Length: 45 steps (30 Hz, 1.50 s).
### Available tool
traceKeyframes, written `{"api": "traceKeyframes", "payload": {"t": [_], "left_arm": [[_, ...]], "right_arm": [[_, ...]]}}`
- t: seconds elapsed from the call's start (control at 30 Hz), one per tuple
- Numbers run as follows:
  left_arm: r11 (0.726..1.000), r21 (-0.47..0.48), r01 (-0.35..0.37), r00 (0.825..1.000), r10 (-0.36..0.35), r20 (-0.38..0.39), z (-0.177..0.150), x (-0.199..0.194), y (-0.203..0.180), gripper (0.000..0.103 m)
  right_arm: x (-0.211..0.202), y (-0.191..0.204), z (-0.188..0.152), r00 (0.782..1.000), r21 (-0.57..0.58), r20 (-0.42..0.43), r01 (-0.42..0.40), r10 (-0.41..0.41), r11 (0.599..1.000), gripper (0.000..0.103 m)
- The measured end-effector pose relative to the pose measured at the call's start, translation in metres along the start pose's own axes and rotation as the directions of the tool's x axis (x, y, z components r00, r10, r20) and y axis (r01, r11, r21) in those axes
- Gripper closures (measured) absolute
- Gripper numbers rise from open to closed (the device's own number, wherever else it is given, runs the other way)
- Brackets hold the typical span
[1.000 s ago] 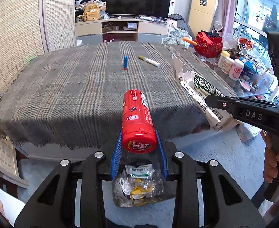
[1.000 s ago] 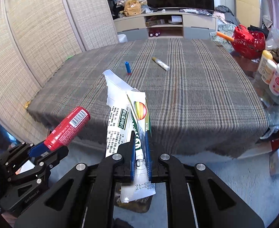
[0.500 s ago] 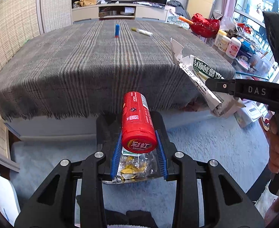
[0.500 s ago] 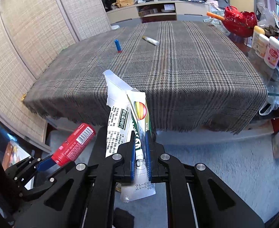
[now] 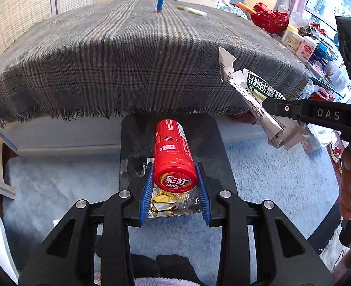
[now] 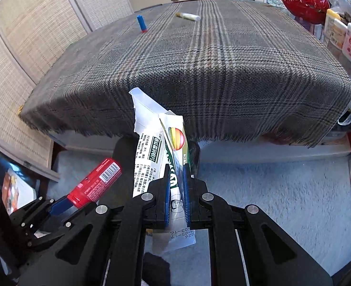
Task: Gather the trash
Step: 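Lower the canister and packet into the bin and open both tools, then grasp the blue cap with the left tool while the right tool grasps the white marker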
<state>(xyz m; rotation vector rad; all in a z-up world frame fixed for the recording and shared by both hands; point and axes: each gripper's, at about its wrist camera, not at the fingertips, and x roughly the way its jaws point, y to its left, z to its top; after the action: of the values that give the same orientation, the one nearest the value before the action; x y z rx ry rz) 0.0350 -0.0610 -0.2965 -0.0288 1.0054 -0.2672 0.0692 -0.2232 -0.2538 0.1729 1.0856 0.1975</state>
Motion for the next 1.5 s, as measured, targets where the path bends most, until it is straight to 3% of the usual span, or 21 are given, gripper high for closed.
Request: {"api": "traceKeyframes", "payload": {"t": [0.53, 0.8, 0.97, 1.0, 1.07, 1.1, 1.17, 1.3, 1.5], "left_arm": [[0.999, -0.016, 0.043, 0.997, -0.044, -0.067, 0.003, 0.026, 0.008, 0.071], [0.998, -0.031, 0.048, 0.996, -0.051, -0.079, 0.006, 0.029, 0.012, 0.071], [0.999, -0.033, 0.036, 0.996, -0.038, -0.078, 0.008, 0.025, 0.014, 0.071], [0.999, -0.035, 0.032, 0.997, -0.034, -0.073, 0.009, 0.023, 0.014, 0.067], [0.999, -0.035, 0.025, 0.998, -0.028, -0.065, 0.011, 0.02, 0.014, 0.06], [0.999, -0.034, 0.021, 0.998, -0.023, -0.061, 0.013, 0.018, 0.014, 0.056], [1.0, -0.026, 0.011, 0.999, -0.012, -0.048, 0.016, 0.013, 0.014, 0.046], [1.0, -0.012, -0.018, 1.0, 0.017, -0.024, 0.028, 0.004, 0.012, 0.022], [0.999, 0.01, -0.031, 0.999, 0.031, 0.015, 0.058, -0.004, 0.01, 0.015]], "right_arm": [[0.04, 0.01, 0.005, 0.991, 0.006, -0.116, -0.066, 0.067, 0.998, 0.091], [0.05, 0.015, 0.01, 0.984, 0.031, -0.138, -0.108, 0.112, 0.994, 0.089], [0.046, 0.016, 0.016, 0.987, 0.026, -0.124, -0.096, 0.098, 0.995, 0.089], [0.043, 0.015, 0.017, 0.989, 0.022, -0.115, -0.086, 0.088, 0.996, 0.087], [0.038, 0.012, 0.019, 0.993, 0.023, -0.095, -0.071, 0.073, 0.997, 0.064], [0.034, 0.01, 0.02, 0.994, 0.027, -0.08, -0.066, 0.068, 0.997, 0.047], [0.028, 0.006, 0.022, 0.997, 0.03, -0.056, -0.05, 0.052, 0.998, 0.041], [0.014, -0.004, 0.031, 1.0, 0.034, -0.001, -0.014, 0.014, 0.999, 0.007], [-0.011, -0.013, 0.057, 0.996, 0.016, 0.083, 0.027, -0.029, 0.999, 0.004]]}}
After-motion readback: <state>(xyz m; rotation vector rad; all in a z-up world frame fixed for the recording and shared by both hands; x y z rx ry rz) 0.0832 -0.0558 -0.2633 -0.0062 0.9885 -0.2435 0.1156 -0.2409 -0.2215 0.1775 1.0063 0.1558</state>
